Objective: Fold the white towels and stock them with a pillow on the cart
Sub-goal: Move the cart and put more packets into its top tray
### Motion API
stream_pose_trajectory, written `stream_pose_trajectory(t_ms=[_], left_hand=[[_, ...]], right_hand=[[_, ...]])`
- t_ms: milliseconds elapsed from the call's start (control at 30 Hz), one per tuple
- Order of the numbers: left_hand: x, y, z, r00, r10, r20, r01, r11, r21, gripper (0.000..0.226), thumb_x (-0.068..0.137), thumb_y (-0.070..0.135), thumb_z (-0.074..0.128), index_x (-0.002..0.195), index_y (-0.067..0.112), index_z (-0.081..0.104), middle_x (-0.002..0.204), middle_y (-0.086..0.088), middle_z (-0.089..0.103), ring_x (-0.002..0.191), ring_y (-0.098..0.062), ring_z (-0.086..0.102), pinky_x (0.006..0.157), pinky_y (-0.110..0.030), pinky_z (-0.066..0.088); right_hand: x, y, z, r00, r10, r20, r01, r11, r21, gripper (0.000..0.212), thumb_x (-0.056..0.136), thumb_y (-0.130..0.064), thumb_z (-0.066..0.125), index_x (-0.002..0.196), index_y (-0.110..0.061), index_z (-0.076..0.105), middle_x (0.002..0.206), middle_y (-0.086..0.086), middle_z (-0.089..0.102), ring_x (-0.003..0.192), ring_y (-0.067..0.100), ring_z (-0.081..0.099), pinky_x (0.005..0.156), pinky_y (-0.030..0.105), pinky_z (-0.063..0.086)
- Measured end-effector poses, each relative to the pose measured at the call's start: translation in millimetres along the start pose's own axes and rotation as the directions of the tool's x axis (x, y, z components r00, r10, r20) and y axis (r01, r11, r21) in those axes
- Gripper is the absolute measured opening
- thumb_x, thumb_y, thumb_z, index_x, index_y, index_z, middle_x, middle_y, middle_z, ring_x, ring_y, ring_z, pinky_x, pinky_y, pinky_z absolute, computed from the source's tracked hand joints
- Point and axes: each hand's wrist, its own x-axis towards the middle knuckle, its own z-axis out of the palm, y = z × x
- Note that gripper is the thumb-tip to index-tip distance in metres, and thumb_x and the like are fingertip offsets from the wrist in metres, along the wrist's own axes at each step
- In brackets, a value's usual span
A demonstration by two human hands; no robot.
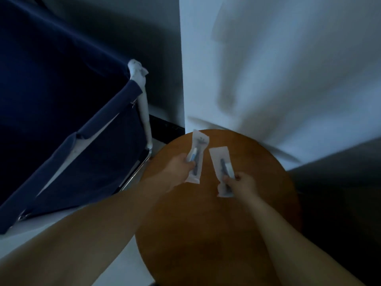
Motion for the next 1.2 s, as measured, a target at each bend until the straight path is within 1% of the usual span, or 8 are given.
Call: stream_pose_trajectory(t_ms=[133, 267, 367, 533, 667, 933, 1067, 1200], left_hand=[[-32, 49, -20, 0.992, 0.123, -0.037, -0.122, 0.992, 0.023, 0.012, 0.098, 0.02, 0.054, 0.105, 0.012, 0.06, 0.091, -0.004, 0.061, 0.081, -0.02, 0.058, 0.065, -0.031, 0.046], [-74, 106, -27, 0.968, 0.251, -0.011, -0.251, 0.968, -0.008, 0.019, 0.093, 0.018, 0.056, 0.075, 0.015, 0.049, 0.072, -0.003, 0.048, 0.064, -0.017, 0.046, 0.056, -0.028, 0.035], [-114, 149, -18, 0.924, 0.384, 0.002, -0.383, 0.923, -0.037, 0.023, 0.093, 0.024, 0.061, 0.076, 0.013, 0.05, 0.074, -0.002, 0.051, 0.064, -0.016, 0.049, 0.056, -0.028, 0.037], [-197, 221, 14, 0.843, 0.537, 0.02, -0.519, 0.824, -0.227, 0.018, 0.087, 0.022, 0.073, 0.099, 0.01, 0.066, 0.088, -0.006, 0.068, 0.076, -0.022, 0.066, 0.066, -0.038, 0.057], [-271, 257, 58, 0.758, 0.647, 0.086, -0.608, 0.748, -0.265, 0.023, 0.087, 0.022, 0.072, 0.105, 0.008, 0.068, 0.093, -0.008, 0.07, 0.078, -0.023, 0.066, 0.065, -0.034, 0.054], [-417, 284, 197, 0.681, 0.712, 0.171, -0.667, 0.7, -0.255, 0.007, 0.088, 0.013, 0.066, 0.083, 0.016, 0.067, 0.088, -0.009, 0.069, 0.077, -0.023, 0.065, 0.065, -0.025, 0.053], [-468, 295, 261, 0.665, 0.711, 0.23, -0.661, 0.703, -0.262, 0.006, 0.087, 0.015, 0.065, 0.084, 0.014, 0.069, 0.097, -0.012, 0.072, 0.084, -0.027, 0.068, 0.079, -0.036, 0.056], [-493, 317, 319, 0.653, 0.707, 0.271, -0.647, 0.707, -0.286, 0.005, 0.085, 0.013, 0.068, 0.087, 0.011, 0.073, 0.101, -0.015, 0.073, 0.094, -0.032, 0.07, 0.09, -0.047, 0.056]], right_hand=[[-57, -38, -22, 0.983, -0.099, -0.152, 0.123, 0.98, 0.156, 0.015, 0.095, -0.029, 0.065, 0.097, -0.015, 0.063, 0.084, 0.002, 0.065, 0.07, 0.013, 0.06, 0.056, 0.024, 0.046], [-112, -70, -55, 0.946, -0.135, -0.295, 0.206, 0.953, 0.224, 0.012, 0.097, -0.025, 0.062, 0.107, -0.019, 0.062, 0.095, 0.0, 0.067, 0.082, 0.014, 0.065, 0.07, 0.029, 0.056], [-157, -91, -99, 0.891, -0.195, -0.409, 0.302, 0.928, 0.216, 0.015, 0.094, -0.019, 0.064, 0.109, -0.02, 0.063, 0.097, 0.0, 0.068, 0.087, 0.018, 0.067, 0.083, 0.04, 0.059], [-246, -103, -181, 0.726, -0.281, -0.628, 0.474, 0.865, 0.162, 0.013, 0.092, -0.019, 0.068, 0.084, -0.024, 0.059, 0.086, 0.001, 0.069, 0.069, 0.009, 0.067, 0.068, 0.03, 0.06], [-313, -68, -235, 0.627, -0.261, -0.734, 0.527, 0.836, 0.154, 0.019, 0.091, -0.027, 0.07, 0.102, -0.013, 0.065, 0.085, 0.003, 0.069, 0.071, 0.015, 0.067, 0.063, 0.032, 0.056], [-448, 69, -346, 0.502, -0.183, -0.845, 0.52, 0.845, 0.125, 0.01, 0.091, -0.027, 0.07, 0.094, -0.019, 0.067, 0.083, -0.002, 0.068, 0.076, 0.013, 0.065, 0.056, 0.023, 0.045], [-487, 128, -393, 0.48, -0.106, -0.871, 0.496, 0.852, 0.17, 0.02, 0.086, -0.029, 0.074, 0.101, -0.016, 0.069, 0.085, -0.002, 0.07, 0.081, 0.017, 0.067, 0.068, 0.03, 0.053], [-503, 166, -434, 0.469, -0.039, -0.882, 0.513, 0.825, 0.236, 0.016, 0.086, -0.03, 0.075, 0.095, -0.018, 0.069, 0.082, -0.003, 0.07, 0.076, 0.014, 0.066, 0.054, 0.021, 0.047]])
